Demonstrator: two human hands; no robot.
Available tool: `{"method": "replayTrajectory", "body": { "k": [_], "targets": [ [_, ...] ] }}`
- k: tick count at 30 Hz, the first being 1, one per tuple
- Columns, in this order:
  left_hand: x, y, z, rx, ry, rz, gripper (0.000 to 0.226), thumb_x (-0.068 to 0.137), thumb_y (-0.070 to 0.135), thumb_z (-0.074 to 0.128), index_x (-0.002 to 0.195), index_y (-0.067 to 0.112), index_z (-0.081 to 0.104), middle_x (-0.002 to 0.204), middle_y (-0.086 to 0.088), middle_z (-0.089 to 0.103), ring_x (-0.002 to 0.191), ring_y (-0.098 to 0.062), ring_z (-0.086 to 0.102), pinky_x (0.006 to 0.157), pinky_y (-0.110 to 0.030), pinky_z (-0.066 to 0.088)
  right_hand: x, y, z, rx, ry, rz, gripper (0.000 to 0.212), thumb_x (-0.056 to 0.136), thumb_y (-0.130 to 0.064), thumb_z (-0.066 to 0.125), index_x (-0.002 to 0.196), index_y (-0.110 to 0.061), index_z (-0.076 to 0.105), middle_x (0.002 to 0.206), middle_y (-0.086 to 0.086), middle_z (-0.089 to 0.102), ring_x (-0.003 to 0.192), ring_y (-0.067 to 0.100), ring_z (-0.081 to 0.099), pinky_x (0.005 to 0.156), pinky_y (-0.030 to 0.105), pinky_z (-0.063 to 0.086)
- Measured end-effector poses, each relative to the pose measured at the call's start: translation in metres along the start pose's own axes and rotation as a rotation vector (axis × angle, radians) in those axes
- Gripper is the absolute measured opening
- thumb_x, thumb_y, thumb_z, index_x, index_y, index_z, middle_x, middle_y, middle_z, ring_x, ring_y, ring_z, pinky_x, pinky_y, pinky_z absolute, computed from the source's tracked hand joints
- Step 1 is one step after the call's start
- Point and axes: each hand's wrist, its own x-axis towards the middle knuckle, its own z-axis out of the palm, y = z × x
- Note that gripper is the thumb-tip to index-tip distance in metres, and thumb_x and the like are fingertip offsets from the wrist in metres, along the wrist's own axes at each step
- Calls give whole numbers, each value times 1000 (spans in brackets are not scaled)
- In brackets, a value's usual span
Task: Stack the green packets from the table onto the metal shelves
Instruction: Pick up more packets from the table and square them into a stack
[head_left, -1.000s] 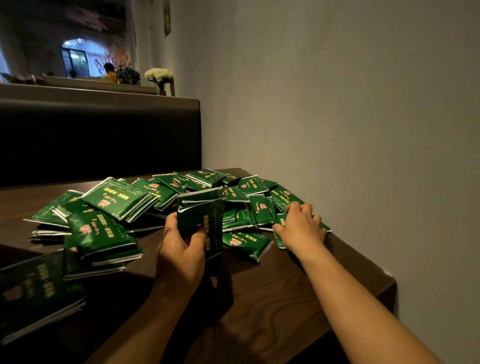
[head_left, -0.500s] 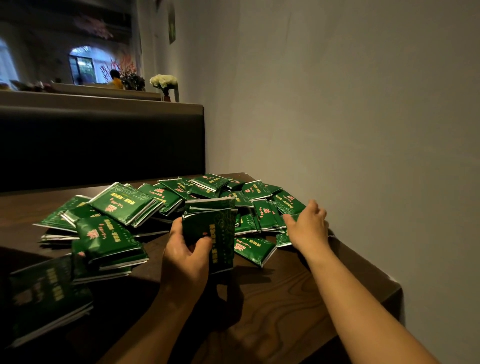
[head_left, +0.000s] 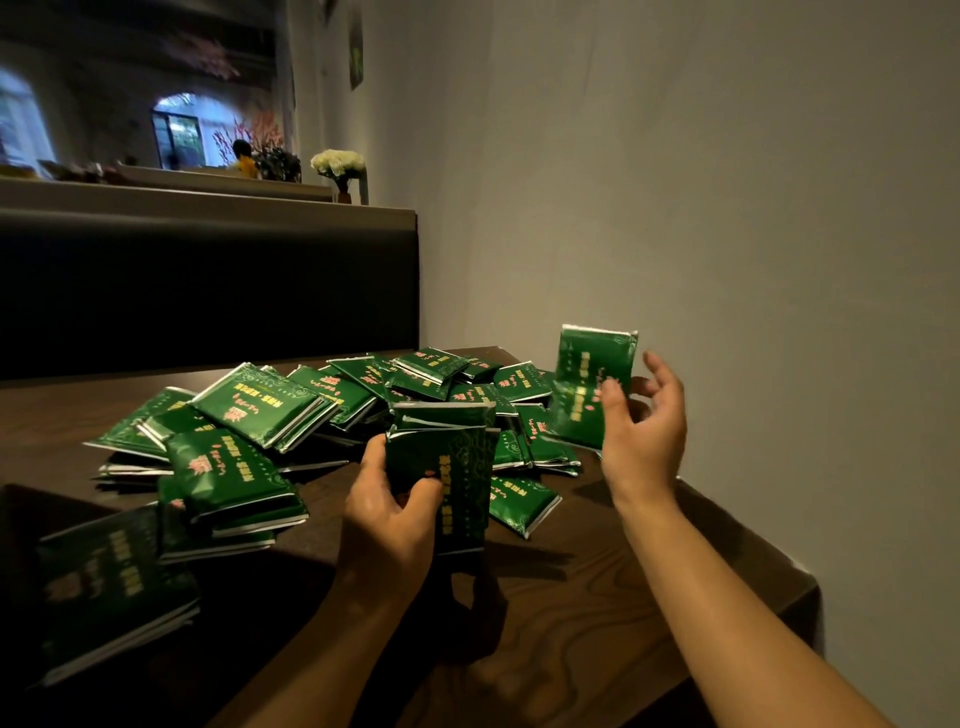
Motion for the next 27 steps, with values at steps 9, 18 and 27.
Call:
{"method": "replayTrajectory", "body": {
  "k": [9,18,27],
  "targets": [
    [1,-2,0,5,-23,17,27,75,15,53,102,15,57,85,2,69,77,-13,66,69,-29,55,-33,0,28,139,-753,96,23,96,-10,55,106,-30,61,111,3,65,106,17,63,86,31,55],
    [4,-9,-2,144,72,43,28,75,34,52,98,49,48,94,-11,57,78,-34,57,67,-55,51,-46,-7,28,421,-977,342,23,96,-3,48,110,-17,58,102,1,70,94,11,69,74,24,55],
    [0,-11,3,107,13,18,64,77,19,51,137,33,32,115,-1,64,102,-21,64,88,-52,52,-58,-10,32,182,-997,96,38,80,-10,63,113,-29,57,117,4,66,110,13,63,91,25,51]
  ]
}}
